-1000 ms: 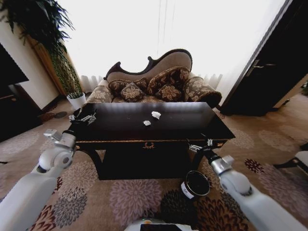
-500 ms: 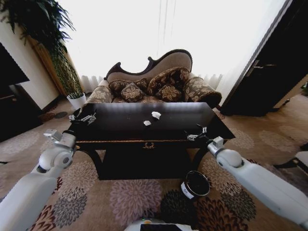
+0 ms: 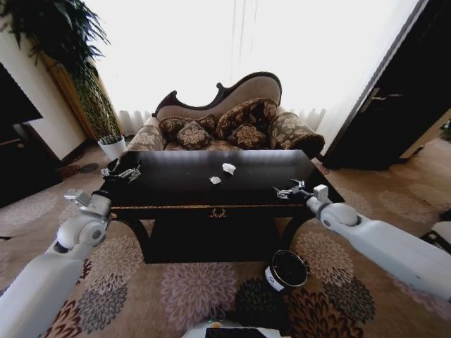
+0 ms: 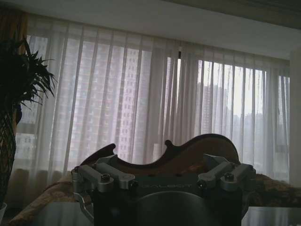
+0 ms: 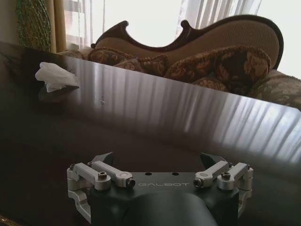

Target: Move to the front of the table and place the trash on the table into the trash bin.

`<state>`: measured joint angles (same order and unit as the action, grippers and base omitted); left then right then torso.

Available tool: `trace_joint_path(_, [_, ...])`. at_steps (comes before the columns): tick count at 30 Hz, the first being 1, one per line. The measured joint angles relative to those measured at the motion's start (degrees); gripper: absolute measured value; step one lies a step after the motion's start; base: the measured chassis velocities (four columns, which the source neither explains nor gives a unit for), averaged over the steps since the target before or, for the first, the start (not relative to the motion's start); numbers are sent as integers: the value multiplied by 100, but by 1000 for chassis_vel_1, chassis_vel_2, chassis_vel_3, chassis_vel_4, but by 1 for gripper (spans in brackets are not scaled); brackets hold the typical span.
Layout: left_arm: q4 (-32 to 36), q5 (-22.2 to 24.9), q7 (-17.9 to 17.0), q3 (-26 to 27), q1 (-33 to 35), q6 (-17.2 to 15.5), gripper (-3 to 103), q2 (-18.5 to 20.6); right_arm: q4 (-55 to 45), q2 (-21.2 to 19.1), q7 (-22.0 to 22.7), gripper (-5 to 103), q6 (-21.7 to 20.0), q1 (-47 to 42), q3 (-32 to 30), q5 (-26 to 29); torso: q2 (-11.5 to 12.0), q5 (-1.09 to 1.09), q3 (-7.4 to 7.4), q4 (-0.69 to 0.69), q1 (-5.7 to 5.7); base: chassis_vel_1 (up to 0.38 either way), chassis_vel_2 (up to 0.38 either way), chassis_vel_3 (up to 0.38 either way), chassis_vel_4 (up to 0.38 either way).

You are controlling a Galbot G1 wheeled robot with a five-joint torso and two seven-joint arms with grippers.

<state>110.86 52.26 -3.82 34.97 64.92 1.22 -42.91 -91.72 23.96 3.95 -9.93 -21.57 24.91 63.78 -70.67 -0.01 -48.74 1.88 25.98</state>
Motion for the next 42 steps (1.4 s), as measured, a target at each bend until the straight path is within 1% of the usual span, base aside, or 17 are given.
trace_joint_path(1, [0,0,0,0,0,0,100,0,-19,13,60,100,-112,182,126,160,0,2,-1,0,0,0,0,0,0])
trace_joint_path(2, [0,0,0,0,0,0,100,0,-19,13,60,100,-112,182,126,160,0,2,-1,0,0,0,0,0,0])
trace_joint_path(4, [0,0,2,0,0,0,100,0,-78,74,203,100,-318,577,370,467,2,5,-4,-2,3,0,0,0,0])
trace_joint_path(5, [0,0,1,0,0,0,100,0,-123,131,302,100,-414,852,539,637,3,1,-4,-4,5,0,0,0,0])
trace_joint_path(7, [0,0,1,0,0,0,100,0,-136,170,349,100,-457,978,626,708,3,-1,-4,-4,5,0,0,0,0])
trace_joint_path(11, [0,0,1,1,0,1,100,0,-162,384,528,100,-605,1449,954,925,2,-3,-2,-4,2,0,0,0,0])
trace_joint_path(17, [0,0,1,0,0,1,100,0,-141,520,550,100,-624,1634,1234,877,2,0,-1,-1,2,0,0,0,0])
trace_joint_path(21, [0,0,3,0,0,1,100,0,144,847,551,100,-624,2056,1759,787,2,-1,-2,-2,2,0,0,0,0])
trace_joint_path(22, [0,0,3,0,0,1,100,0,144,847,551,100,-624,2056,1759,787,2,-1,-2,-2,2,0,0,0,0])
trace_joint_path(26, [0,0,2,1,0,1,100,0,584,1313,549,100,-615,2772,2357,753,2,-1,-2,-3,2,0,0,0,0])
trace_joint_path(27, [0,0,2,1,0,1,100,0,584,1313,549,100,-615,2772,2357,753,2,-1,-2,-3,2,0,0,0,0])
trace_joint_path(29, [0,0,2,1,0,1,100,0,826,1607,556,100,-613,3173,2640,767,1,-4,-2,-4,3,0,0,0,0])
trace_joint_path(31, [0,0,2,1,0,1,100,0,878,1688,559,100,-613,3252,2704,772,2,-3,-2,-3,3,0,0,0,0])
trace_joint_path(32, [0,0,2,1,0,1,100,0,949,1848,569,100,-614,3377,2820,777,2,-3,-2,-4,3,0,0,0,0])
trace_joint_path(34, [0,0,2,1,0,1,100,0,970,1897,574,100,-615,3404,2851,777,1,-3,-1,-3,3,0,0,0,0])
trace_joint_path(37, [0,0,2,1,0,1,100,0,1121,2166,591,100,-618,3505,3005,739,1,0,-1,-3,2,0,0,0,0])
trace_joint_path(42, [0,0,1,1,0,1,100,0,1287,2458,663,100,-634,3558,3079,700,1,-1,-1,-2,2,0,0,0,0])
